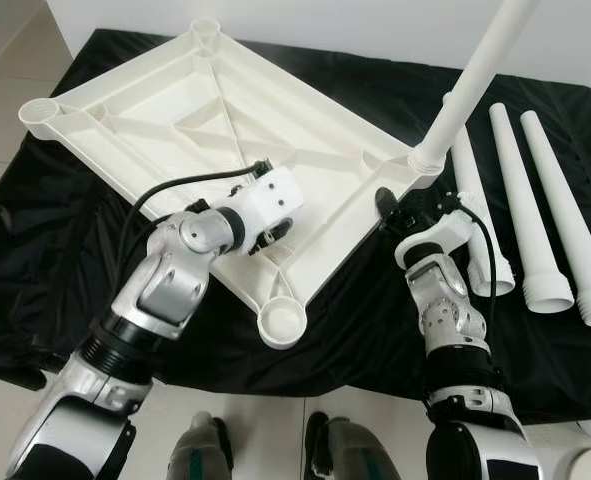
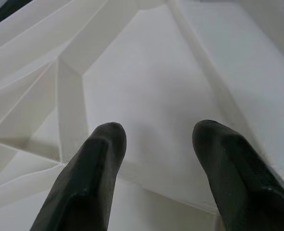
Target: Building children table
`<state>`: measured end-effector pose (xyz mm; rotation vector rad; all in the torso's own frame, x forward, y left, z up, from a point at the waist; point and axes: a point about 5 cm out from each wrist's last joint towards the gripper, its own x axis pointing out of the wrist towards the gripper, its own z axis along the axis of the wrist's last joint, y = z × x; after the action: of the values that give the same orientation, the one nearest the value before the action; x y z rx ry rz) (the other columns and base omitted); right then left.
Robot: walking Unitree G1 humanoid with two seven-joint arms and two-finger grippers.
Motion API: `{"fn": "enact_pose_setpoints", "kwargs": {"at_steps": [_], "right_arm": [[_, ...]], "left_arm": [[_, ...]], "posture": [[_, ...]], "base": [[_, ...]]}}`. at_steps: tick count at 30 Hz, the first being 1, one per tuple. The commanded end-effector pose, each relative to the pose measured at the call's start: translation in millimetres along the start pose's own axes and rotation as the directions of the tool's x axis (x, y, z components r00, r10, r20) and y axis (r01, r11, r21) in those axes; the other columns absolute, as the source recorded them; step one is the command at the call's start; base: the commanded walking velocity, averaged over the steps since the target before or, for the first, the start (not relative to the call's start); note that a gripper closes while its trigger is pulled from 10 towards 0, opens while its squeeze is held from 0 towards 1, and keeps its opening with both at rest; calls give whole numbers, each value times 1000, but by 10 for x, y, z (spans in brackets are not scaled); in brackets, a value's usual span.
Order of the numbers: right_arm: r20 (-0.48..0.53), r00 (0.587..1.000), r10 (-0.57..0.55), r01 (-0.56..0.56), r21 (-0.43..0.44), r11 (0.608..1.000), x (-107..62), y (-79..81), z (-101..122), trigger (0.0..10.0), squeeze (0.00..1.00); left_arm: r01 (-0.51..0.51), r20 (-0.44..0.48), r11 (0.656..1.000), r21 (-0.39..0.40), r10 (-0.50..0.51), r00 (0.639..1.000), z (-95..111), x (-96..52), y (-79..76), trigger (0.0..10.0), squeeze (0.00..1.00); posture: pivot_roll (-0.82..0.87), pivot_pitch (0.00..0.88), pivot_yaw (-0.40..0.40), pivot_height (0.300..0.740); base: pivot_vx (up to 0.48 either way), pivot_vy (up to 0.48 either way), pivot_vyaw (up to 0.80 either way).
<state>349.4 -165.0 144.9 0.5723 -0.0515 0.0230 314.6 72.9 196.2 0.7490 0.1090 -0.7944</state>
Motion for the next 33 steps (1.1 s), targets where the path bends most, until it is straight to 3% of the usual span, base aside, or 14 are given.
{"fn": "enact_pose_setpoints", "kwargs": {"at_steps": [1, 5, 9, 10, 18, 20, 25, 28, 33], "right_arm": [[-22, 1000, 7, -6, 45, 999, 33, -40, -27, 10000, 0], [-27, 999, 48, -46, 58, 997, 110, 7, 2, 10000, 0], [-22, 995, 92, -91, 59, 994, 150, 75, 30, 10000, 0], [-21, 994, 109, -107, 64, 992, 164, 104, 35, 10000, 0], [-24, 992, 125, -123, 79, 989, 179, 132, 26, 10000, 0], [-45, 989, 142, -137, 95, 986, 206, 143, -21, 10000, 0], [-53, 988, 148, -142, 98, 985, 213, 148, -40, 10000, 0], [-60, 985, 161, -155, 100, 983, 226, 156, -57, 10000, 0], [-62, 984, 168, -160, 105, 981, 240, 168, -56, 10000, 0]], "left_arm": [[36, 7, 999, -4, -36, 999, 15, -1, -89, 10000, 0], [43, 11, 999, -7, -43, 999, 30, 1, -117, 10000, 0], [-16, 0, 1000, -20, 16, 1000, 14, -25, 8, 10000, 0], [-63, -12, 998, -24, 63, 998, -6, -61, 120, 10000, 0], [-128, -36, 992, -6, 127, 991, -45, -121, 272, 10000, 0], [-218, -81, 976, 6, 218, 973, -118, -197, 445, 10000, 0], [-255, -119, 966, 36, 257, 959, -183, -222, 506, 10000, 0], [-273, -208, 958, 85, 285, 936, -365, -231, 525, 10000, 0], [-233, -218, 966, 115, 253, 943, -384, -191, 428, 10000, 0]], "posture": [[-6, 148, -39, 740], [-3, 152, -42, 740], [-3, 154, -43, 740], [-3, 155, -44, 740], [2, 156, -47, 740], [7, 161, -50, 740], [6, 164, -51, 740], [4, 168, -53, 740], [0, 173, -56, 740]], "base": [[0, 0, 0], [0, 0, 0], [0, 0, 0], [0, 0, 0], [0, 0, 0], [0, 0, 0], [0, 0, 0], [0, 0, 0], [0, 0, 0]]}}
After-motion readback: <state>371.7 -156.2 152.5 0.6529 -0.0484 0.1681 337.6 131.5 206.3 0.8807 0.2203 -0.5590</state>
